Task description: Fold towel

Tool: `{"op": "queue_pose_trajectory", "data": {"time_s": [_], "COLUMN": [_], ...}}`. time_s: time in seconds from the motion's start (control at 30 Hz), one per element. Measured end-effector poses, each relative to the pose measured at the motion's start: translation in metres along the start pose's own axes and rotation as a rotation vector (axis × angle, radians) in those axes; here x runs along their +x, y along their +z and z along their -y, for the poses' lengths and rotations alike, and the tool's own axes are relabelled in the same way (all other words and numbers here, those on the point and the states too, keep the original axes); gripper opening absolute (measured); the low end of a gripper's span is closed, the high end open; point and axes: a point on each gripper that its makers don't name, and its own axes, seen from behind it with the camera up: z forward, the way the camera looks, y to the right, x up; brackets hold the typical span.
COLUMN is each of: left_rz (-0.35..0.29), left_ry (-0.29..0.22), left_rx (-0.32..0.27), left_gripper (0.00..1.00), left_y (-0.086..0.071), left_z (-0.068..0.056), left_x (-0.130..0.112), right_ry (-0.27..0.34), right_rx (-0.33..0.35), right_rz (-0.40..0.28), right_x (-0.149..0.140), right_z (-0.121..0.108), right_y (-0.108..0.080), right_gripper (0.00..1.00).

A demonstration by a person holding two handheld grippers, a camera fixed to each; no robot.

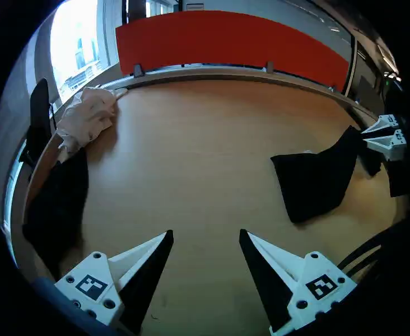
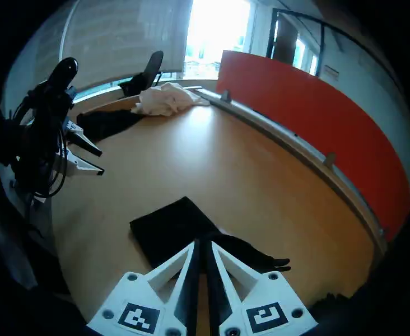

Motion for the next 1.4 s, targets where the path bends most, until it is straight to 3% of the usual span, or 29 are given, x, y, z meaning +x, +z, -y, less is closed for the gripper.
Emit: {"op": "queue_pose_trajectory", "data": {"time_s": [0.83, 1.03, 1.4], "left_rz": [-0.011, -0.007, -0.012], "left_ry": [-0.038, -0.044, -0.039], "left_rx": [0.037, 0.043, 0.036], "left_gripper": [0.87, 0.87, 0.87], "left_y": [-0.014, -0.014, -0.012], "left_z": [0.027, 0.031, 0.029], "left_x": [-0.001, -0.004, 0.0], "right_ry": [-0.059, -0.035, 0.005], "right_rx": [0.182, 0.164, 0.136], "right_rz": [0.056, 0.094, 0.111], "right_x": [-0.002, -0.012, -0.025], "right_z": [0.072, 0.071, 0.062], "right_y": [0.059, 0.068, 0.063], "right_gripper": [0.08, 0.7, 0.76]}}
